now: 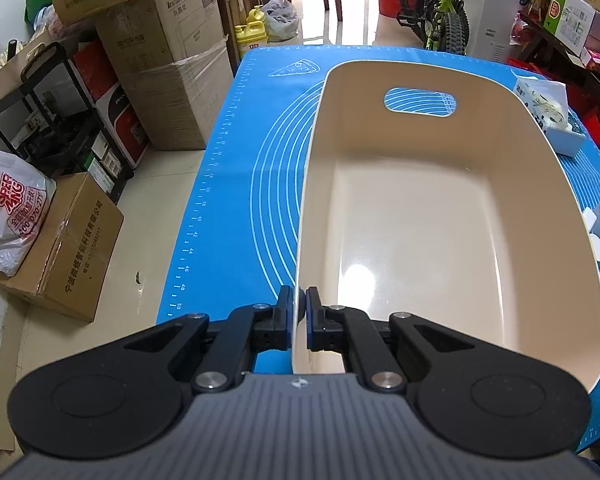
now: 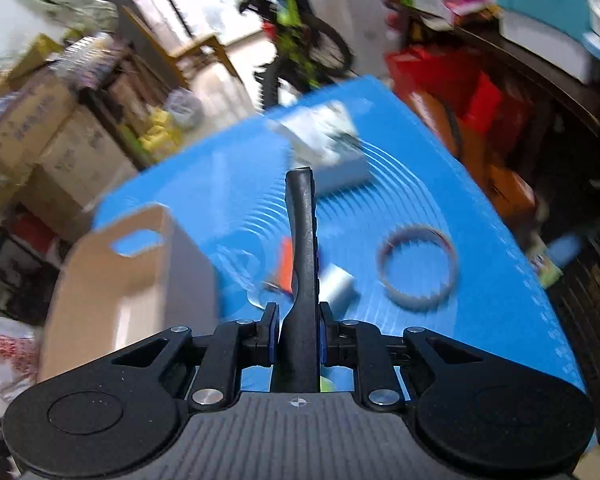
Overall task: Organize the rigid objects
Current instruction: 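Carry the remote into the beige bin with the right gripper and release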
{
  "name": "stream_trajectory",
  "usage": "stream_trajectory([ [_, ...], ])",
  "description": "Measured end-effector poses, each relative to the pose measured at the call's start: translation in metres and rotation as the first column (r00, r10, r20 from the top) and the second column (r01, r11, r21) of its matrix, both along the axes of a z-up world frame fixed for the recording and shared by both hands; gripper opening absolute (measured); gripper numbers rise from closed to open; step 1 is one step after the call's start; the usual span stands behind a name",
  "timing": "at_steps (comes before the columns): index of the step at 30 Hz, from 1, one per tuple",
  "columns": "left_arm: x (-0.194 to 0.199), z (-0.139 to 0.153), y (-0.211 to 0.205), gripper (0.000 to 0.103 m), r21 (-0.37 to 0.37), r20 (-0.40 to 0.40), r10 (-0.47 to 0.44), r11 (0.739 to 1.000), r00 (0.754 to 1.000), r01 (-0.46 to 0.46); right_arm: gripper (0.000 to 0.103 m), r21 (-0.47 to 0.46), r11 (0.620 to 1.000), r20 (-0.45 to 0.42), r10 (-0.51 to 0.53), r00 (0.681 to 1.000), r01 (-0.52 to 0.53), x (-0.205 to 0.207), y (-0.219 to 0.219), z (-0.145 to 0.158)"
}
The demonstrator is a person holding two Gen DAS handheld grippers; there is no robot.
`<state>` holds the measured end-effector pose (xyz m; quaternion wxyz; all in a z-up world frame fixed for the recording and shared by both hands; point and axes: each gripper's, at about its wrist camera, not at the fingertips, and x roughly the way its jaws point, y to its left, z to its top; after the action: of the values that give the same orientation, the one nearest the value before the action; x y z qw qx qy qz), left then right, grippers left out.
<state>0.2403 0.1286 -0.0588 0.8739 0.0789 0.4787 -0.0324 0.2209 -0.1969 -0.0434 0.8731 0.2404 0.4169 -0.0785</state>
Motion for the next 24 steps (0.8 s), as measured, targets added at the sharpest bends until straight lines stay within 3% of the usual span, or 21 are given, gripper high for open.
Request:
stream_trajectory([
  [8,0.000,-0.001,-0.004,0.007,0.021,0.000,-0.021,1.000,1.000,0.021,0.027,0.050,0.980,0.106,0.188,0.976,-0.194,0.040,0.063,0.041],
  [13,0.000,-0.002,-0.004,0.007,0.025,0.002,-0.023,0.999,1.000,0.023,0.028,0.059,0.953,0.089,0.291,0.953,-0.297,0.063,0.109,0.028],
  [19,0.000,-0.002,-0.004,0.007,0.024,-0.002,-0.021,0.999,1.000,0.021,0.027,0.048,0.920,-0.020,0.391,0.920,-0.389,0.084,0.162,-0.007],
  [24,0.001,-0.002,-0.003,0.007,0.028,-0.004,-0.023,0.999,1.000,0.024,0.027,0.001,0.896,-0.062,0.442,0.895,-0.443,0.089,0.187,-0.030],
])
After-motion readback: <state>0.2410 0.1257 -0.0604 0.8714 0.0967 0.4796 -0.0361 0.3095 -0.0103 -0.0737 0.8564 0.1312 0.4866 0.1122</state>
